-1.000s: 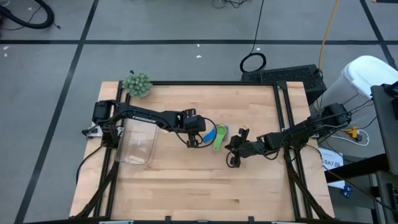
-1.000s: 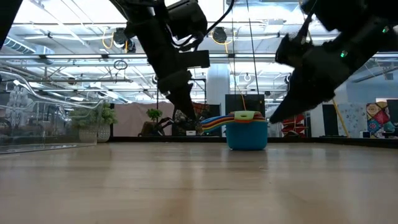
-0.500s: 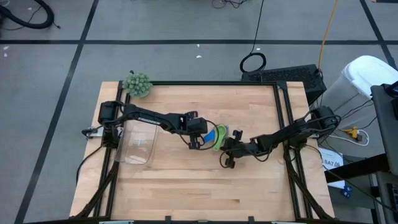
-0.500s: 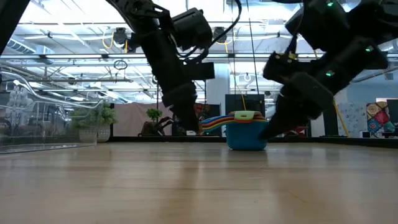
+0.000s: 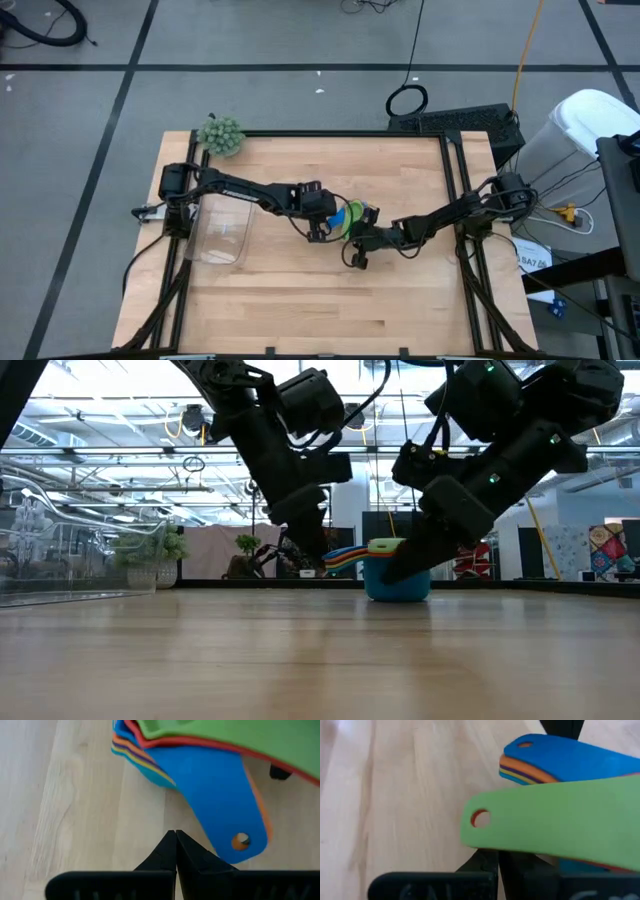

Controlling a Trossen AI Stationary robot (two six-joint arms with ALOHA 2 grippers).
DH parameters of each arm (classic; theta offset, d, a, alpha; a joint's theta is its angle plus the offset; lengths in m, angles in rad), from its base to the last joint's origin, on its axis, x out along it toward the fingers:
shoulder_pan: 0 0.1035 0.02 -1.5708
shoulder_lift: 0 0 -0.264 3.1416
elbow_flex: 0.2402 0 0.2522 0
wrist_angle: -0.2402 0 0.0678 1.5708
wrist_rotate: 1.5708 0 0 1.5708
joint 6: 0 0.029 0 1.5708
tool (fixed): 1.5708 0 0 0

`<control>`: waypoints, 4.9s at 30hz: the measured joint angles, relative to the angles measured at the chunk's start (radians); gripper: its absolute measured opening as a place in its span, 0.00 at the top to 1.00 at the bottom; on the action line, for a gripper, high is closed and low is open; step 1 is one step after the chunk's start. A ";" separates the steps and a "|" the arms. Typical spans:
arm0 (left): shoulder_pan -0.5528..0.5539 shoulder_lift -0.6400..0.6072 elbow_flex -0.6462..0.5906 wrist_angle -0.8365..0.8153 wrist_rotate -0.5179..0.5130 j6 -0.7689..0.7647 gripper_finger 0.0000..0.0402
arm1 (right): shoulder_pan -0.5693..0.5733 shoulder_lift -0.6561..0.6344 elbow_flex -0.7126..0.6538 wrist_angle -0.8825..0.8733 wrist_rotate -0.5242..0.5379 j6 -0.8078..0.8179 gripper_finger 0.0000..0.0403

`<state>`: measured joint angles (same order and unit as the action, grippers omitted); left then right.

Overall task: Nest measuring cups in basket
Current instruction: Stack the green measuring cup on top of the red measuring cup, then put the stacked measuring cup into the transparent bin

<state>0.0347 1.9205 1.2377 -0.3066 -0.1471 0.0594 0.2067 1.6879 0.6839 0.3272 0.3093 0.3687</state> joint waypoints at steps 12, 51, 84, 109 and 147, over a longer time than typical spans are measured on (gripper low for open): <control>-0.025 0.000 0.000 0.029 0.001 -0.013 1.00 | -0.030 -0.004 0.009 0.070 0.000 -0.022 1.00; -0.175 -0.267 0.000 0.010 -0.086 -0.126 0.64 | 0.213 -0.462 0.008 -0.248 0.285 -0.217 1.00; -0.062 -0.078 0.004 0.098 0.021 -0.409 0.24 | 0.306 -0.634 -0.180 -0.464 0.314 0.066 0.55; -0.022 0.124 0.311 -0.271 0.051 -0.332 0.20 | 0.326 -0.634 -0.181 -0.468 0.262 0.110 0.55; -0.015 0.118 0.465 -0.460 0.091 -0.327 0.06 | 0.326 -0.634 -0.181 -0.469 0.232 0.082 0.55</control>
<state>0.0194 2.0384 1.7026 -0.7667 -0.0563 -0.2681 0.5323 1.0538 0.5034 -0.1413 0.5416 0.4505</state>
